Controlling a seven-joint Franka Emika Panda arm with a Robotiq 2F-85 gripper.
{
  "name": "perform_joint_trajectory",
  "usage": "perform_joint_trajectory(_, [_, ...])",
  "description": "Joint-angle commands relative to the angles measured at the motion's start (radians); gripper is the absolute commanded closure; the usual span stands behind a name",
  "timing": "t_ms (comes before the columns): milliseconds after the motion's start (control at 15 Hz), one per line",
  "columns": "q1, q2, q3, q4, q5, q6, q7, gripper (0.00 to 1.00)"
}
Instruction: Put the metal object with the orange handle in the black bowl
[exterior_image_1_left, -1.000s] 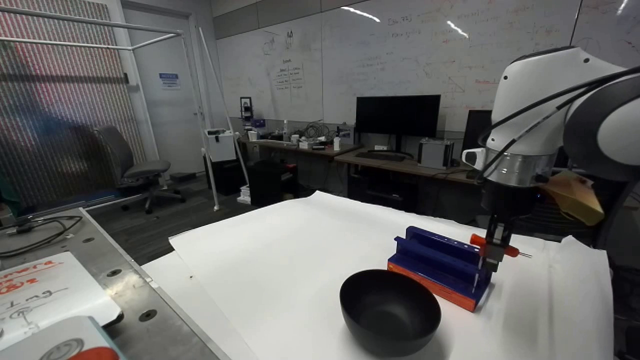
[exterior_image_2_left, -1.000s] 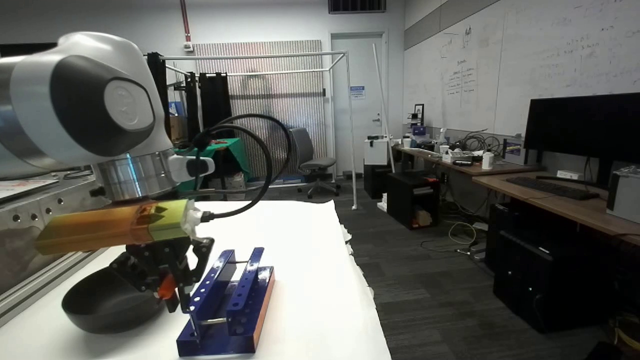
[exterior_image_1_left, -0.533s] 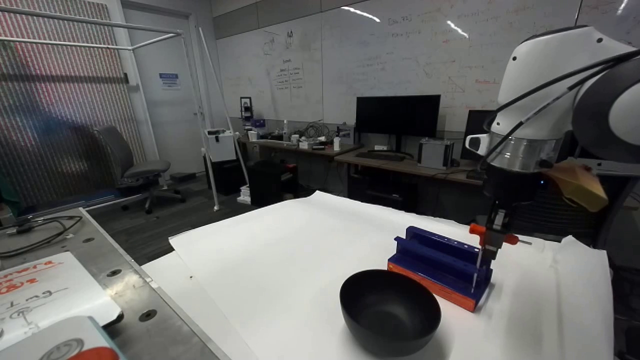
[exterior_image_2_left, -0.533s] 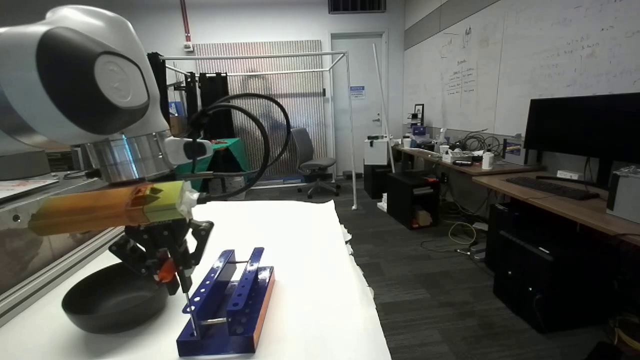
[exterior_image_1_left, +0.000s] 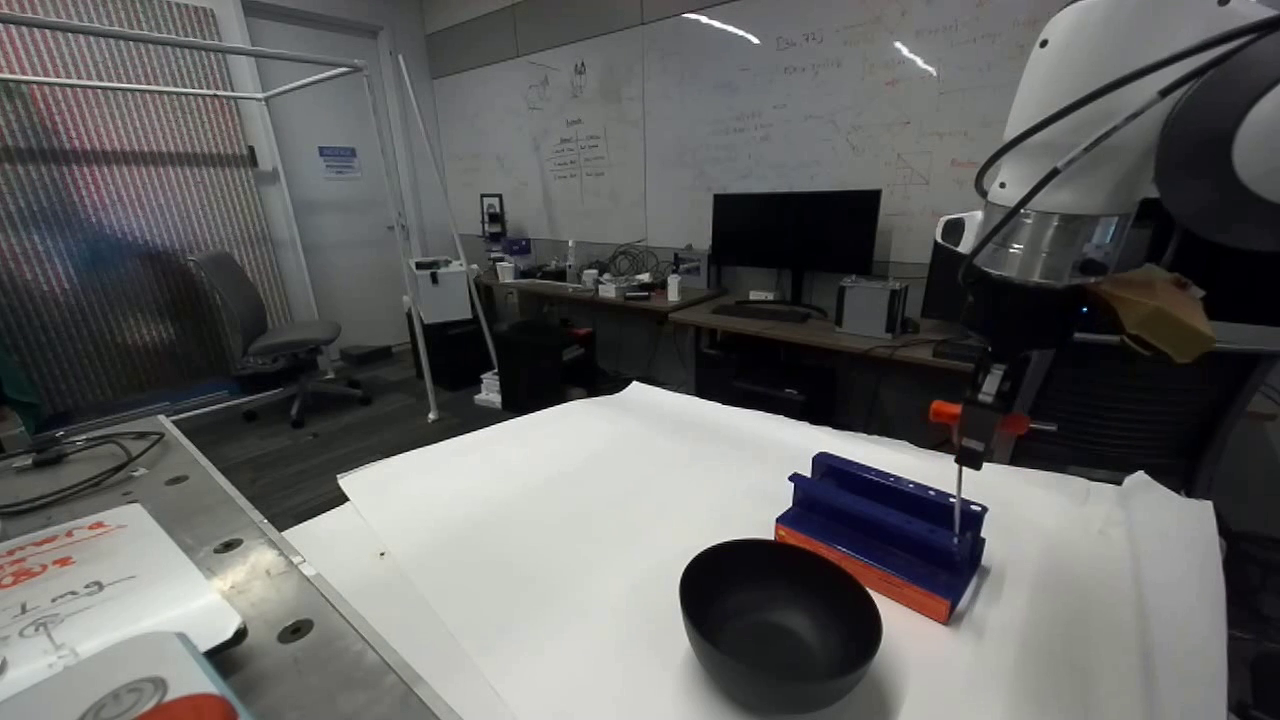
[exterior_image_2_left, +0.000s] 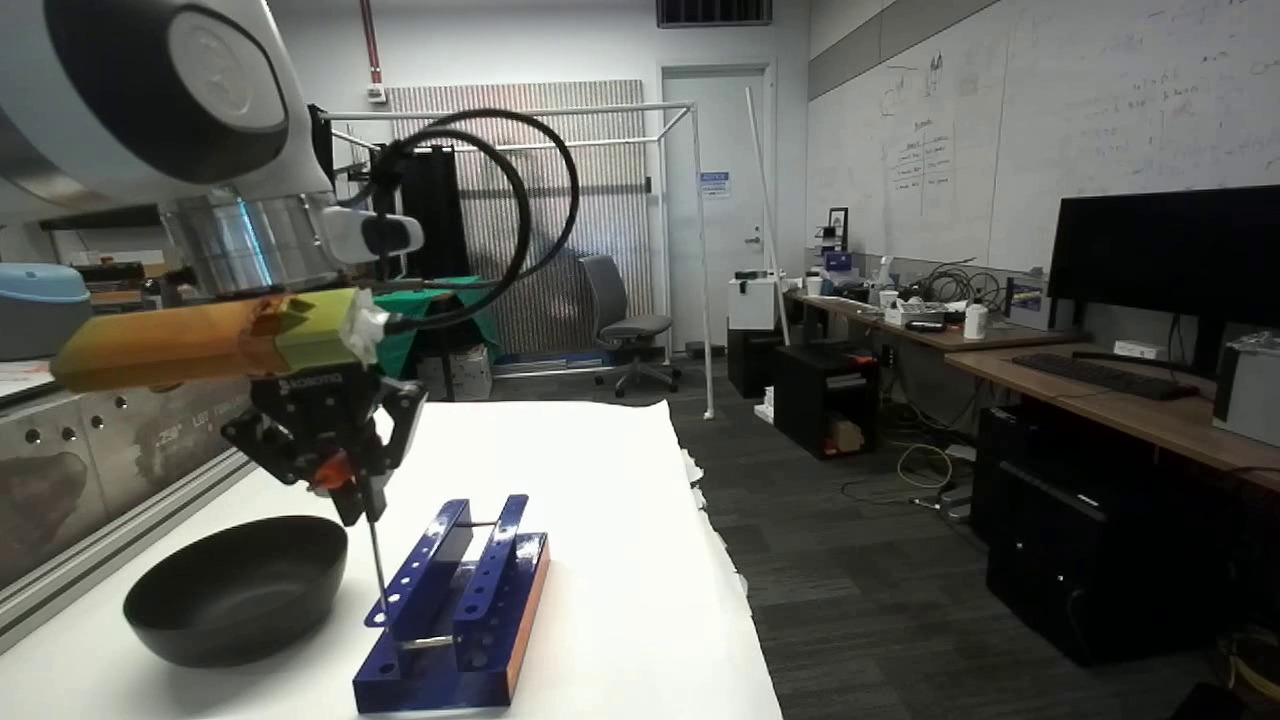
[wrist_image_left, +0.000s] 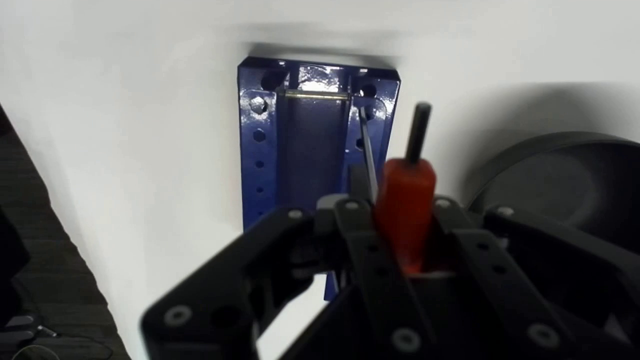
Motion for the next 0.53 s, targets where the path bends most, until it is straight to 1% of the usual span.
perform_joint_trajectory(0, [0.019, -0.038, 0.0, 0.078, 0.058, -0.104, -0.016, 0.82])
perform_joint_trajectory(267, [0.052, -0.013, -0.013, 0.157, 0.176, -0.174, -0.069, 0.84])
perform_joint_trajectory(467, [0.082, 0.029, -0.024, 0.197, 0.29, -0.215, -0.137, 0.84])
